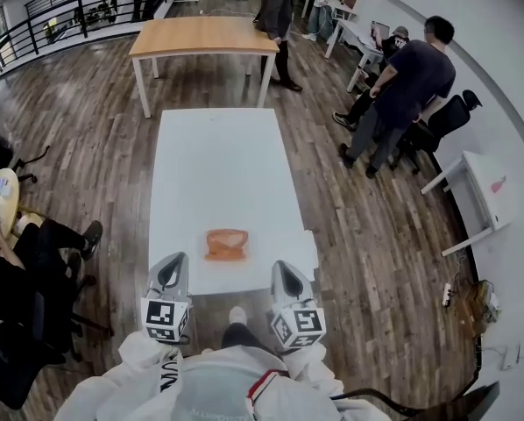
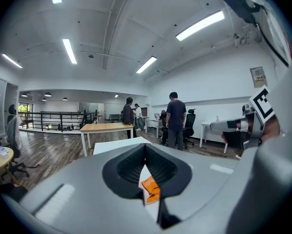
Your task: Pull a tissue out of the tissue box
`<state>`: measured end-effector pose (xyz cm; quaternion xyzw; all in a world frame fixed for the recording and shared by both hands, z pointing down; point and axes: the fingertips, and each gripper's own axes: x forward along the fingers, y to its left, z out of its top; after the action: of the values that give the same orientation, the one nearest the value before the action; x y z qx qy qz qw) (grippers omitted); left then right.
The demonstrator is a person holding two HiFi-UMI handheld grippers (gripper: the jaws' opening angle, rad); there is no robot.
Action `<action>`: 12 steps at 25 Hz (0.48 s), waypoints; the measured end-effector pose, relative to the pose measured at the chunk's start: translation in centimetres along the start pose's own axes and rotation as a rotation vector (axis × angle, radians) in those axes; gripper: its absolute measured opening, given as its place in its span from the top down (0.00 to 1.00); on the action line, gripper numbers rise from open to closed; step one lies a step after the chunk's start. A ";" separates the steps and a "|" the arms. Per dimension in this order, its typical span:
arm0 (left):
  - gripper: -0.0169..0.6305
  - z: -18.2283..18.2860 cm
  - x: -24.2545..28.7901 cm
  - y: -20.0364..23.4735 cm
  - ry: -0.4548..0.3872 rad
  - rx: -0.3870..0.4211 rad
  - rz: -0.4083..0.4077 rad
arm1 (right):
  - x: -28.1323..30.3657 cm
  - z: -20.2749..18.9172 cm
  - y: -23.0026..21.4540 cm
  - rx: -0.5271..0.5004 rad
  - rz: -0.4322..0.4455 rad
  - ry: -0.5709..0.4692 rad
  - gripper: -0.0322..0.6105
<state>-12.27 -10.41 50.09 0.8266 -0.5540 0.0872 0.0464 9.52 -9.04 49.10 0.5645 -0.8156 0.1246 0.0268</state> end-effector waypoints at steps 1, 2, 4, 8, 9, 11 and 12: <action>0.97 -0.1 0.2 0.1 0.005 0.000 0.005 | 0.3 -0.1 -0.2 0.002 0.005 0.003 0.95; 0.97 -0.2 0.4 0.1 0.009 0.000 0.011 | 0.7 -0.1 -0.4 0.003 0.010 0.006 0.95; 0.97 -0.2 0.9 0.2 0.015 0.000 0.022 | 1.4 -0.1 -0.8 0.004 0.023 0.009 0.95; 0.97 0.1 1.9 0.2 0.030 0.004 0.047 | 2.6 0.2 -1.7 0.012 0.049 0.016 0.95; 0.97 0.2 2.1 0.2 0.033 0.005 0.054 | 3.0 0.3 -2.0 0.014 0.055 0.018 0.95; 0.97 0.3 2.6 0.4 0.035 0.004 0.070 | 3.8 0.5 -2.3 0.014 0.070 0.021 0.95; 0.97 0.3 2.8 0.5 0.037 0.003 0.078 | 4.2 0.5 -2.4 0.013 0.079 0.023 0.95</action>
<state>-11.66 -13.17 50.28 0.8026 -0.5848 0.1051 0.0519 10.34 -13.80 49.77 0.5306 -0.8360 0.1374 0.0275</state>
